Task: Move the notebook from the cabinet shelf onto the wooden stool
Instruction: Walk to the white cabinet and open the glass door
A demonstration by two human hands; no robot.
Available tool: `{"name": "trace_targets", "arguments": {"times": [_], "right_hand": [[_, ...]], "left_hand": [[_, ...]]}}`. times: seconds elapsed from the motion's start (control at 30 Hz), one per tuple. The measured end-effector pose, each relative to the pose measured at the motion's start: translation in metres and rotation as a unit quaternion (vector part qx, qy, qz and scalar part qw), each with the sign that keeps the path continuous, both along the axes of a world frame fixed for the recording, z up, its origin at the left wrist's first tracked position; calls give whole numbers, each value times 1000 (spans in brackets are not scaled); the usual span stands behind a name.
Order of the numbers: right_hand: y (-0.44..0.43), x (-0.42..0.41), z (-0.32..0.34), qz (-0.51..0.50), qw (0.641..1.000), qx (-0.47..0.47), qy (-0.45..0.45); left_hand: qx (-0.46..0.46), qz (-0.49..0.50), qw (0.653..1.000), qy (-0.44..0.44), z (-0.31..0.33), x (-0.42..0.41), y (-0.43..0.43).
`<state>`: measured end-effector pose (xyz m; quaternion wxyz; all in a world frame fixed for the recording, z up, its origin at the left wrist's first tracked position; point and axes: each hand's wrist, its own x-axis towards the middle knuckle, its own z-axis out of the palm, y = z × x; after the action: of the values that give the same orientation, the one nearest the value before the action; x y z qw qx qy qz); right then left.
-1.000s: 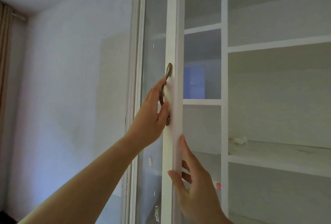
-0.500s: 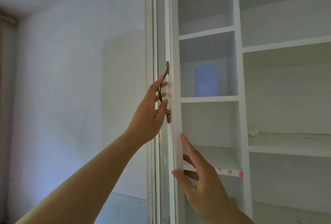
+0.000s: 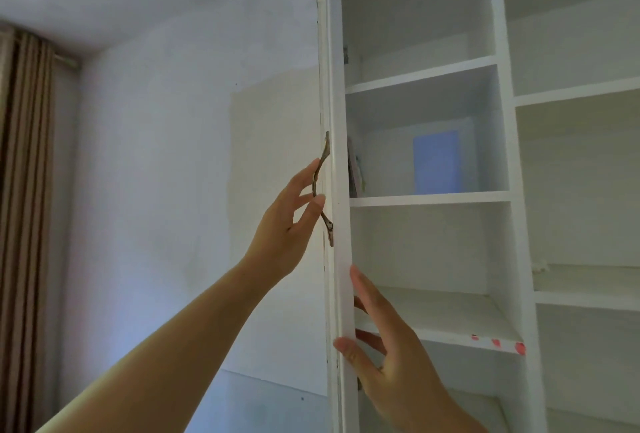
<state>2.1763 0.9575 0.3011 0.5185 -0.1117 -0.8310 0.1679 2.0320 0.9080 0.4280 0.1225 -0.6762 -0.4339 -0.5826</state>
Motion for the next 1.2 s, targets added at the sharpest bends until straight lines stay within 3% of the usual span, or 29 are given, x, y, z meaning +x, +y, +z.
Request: {"name": "trace_targets", "arguments": {"times": [0.5, 0.83, 1.2], "right_hand": [[-14, -35, 6, -13, 999, 5, -51], [-17, -69, 10, -57, 986, 41, -154], [-25, -88, 6, -58, 987, 46, -143]], "left_hand": [[-34, -20, 998, -53, 3, -17, -18], [-25, 22, 998, -58, -4, -52, -26], [-50, 74, 996, -30, -2, -69, -36]]}}
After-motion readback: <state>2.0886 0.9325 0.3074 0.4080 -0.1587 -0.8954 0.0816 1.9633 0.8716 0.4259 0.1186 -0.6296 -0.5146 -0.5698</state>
